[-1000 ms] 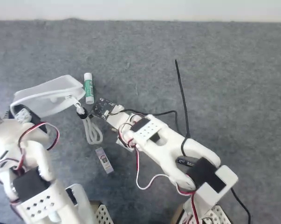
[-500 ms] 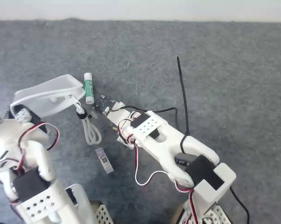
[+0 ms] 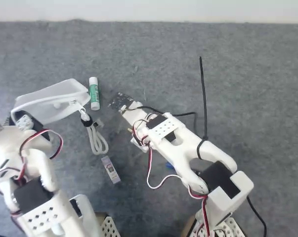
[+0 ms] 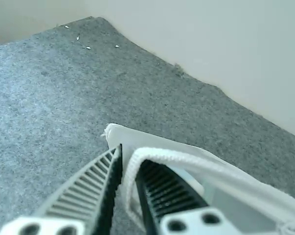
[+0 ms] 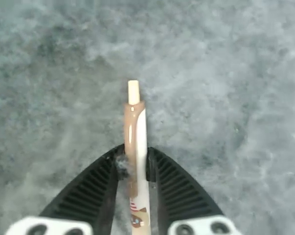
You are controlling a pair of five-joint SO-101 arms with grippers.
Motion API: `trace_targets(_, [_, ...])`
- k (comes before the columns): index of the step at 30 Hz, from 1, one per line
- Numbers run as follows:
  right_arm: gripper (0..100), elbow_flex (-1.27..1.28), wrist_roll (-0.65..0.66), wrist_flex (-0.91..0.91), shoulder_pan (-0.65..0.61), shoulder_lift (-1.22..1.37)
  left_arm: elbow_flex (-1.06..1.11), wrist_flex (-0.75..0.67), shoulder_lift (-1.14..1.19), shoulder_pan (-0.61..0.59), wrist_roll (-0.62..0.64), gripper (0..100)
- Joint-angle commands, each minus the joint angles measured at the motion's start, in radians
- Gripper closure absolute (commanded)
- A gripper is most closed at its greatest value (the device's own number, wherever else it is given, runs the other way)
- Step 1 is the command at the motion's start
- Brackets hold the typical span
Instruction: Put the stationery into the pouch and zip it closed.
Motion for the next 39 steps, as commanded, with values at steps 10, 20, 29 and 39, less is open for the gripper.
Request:
trace_targets(10, [99.2, -0.008, -0.072, 0.160, 0.038, -0.226, -0.070, 0.003, -0.028, 0.049, 0.011, 99])
trace_targets(20, [99.2, 0.012, -0.072, 0.183, 0.077, -0.380, -0.071, 0.025, -0.028, 0.121, 0.011, 99])
trace_targets(29, [99.2, 0.094, -0.072, 0.177, 0.093, -0.588, -0.068, 0.025, -0.028, 0.140, 0.008, 99])
trace_targets(39, [99.1, 0.181, -0.089, 0.176, 0.087, -0.785, -0.068, 0.025, -0.028, 0.140, 0.008, 99])
